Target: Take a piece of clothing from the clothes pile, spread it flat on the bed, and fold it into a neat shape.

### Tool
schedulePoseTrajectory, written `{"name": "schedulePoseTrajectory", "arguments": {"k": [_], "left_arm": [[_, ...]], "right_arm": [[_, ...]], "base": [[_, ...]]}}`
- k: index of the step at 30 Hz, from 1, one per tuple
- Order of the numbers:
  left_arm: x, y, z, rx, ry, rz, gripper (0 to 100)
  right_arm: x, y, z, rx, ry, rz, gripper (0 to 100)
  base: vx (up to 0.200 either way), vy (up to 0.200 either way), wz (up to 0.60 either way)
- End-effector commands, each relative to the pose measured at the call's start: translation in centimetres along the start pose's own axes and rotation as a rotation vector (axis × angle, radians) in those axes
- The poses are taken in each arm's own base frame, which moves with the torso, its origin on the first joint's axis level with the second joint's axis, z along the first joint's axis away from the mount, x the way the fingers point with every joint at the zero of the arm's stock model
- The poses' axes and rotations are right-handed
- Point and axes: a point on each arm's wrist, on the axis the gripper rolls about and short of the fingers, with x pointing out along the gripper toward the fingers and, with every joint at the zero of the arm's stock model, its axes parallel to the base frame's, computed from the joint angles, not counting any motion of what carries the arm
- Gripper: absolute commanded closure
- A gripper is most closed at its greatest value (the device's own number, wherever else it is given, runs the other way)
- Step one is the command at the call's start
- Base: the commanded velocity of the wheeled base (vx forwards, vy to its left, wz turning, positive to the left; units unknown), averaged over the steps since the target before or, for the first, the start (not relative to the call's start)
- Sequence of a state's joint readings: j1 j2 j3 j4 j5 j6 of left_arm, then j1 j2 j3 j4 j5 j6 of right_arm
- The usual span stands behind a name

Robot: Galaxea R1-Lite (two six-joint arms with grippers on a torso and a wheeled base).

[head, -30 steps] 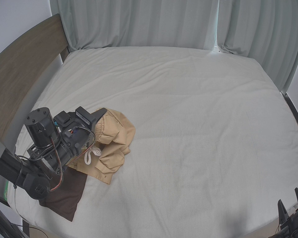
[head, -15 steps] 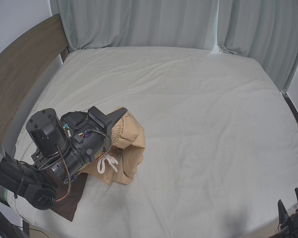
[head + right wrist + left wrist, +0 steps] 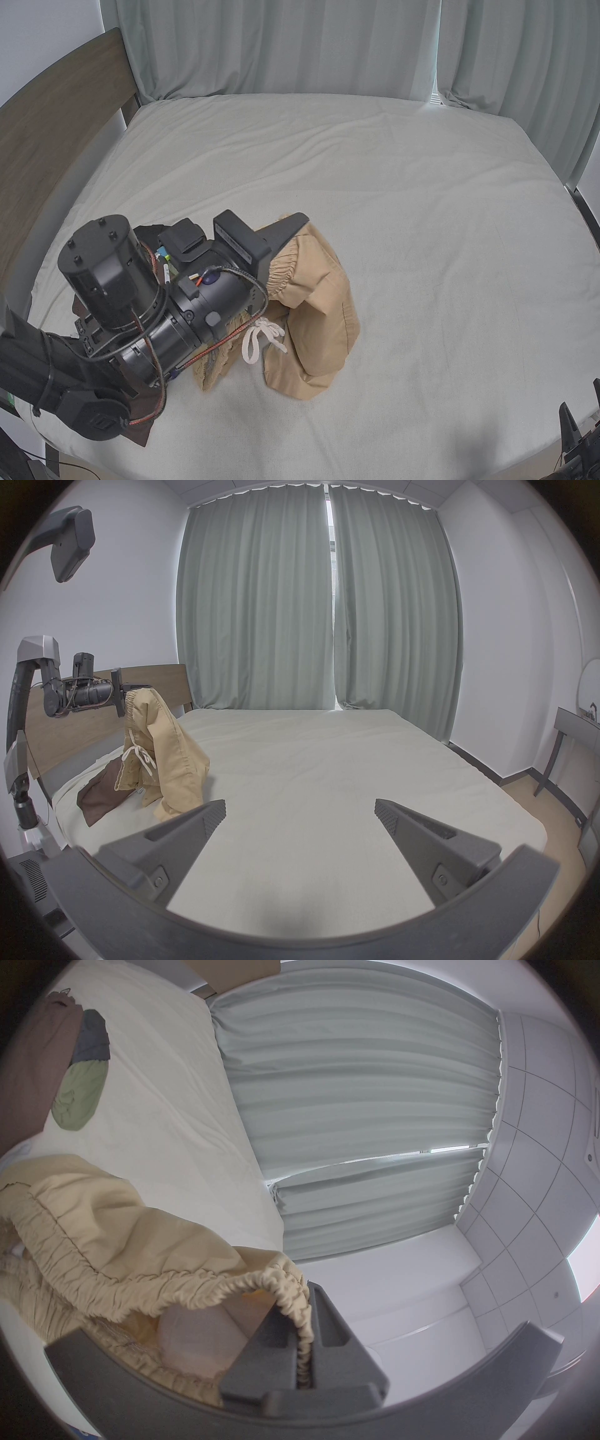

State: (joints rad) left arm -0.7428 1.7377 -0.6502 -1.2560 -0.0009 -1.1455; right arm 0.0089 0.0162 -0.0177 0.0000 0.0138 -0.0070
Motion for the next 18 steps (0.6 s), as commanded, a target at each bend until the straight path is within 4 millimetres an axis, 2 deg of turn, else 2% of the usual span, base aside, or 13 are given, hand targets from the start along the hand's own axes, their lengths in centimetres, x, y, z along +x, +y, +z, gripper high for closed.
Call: {"name": "schedulePoseTrajectory", "arguments": {"k": [1,18], "left_arm": [[0.4,-0.3,-1.2,-0.007,0.039,-0.014,100],[3.2,1.0,-5.8,-0.026,0.165,-0.016,100]], "right_arm": [[0.0,0.0,-0.5,0.001,0.001,0.000,0],[0.0,0.0,-0.5,-0.001,0.001,0.000,0]], "base": [[0.000,0.000,0.00],[0.000,0.000,0.00]]}}
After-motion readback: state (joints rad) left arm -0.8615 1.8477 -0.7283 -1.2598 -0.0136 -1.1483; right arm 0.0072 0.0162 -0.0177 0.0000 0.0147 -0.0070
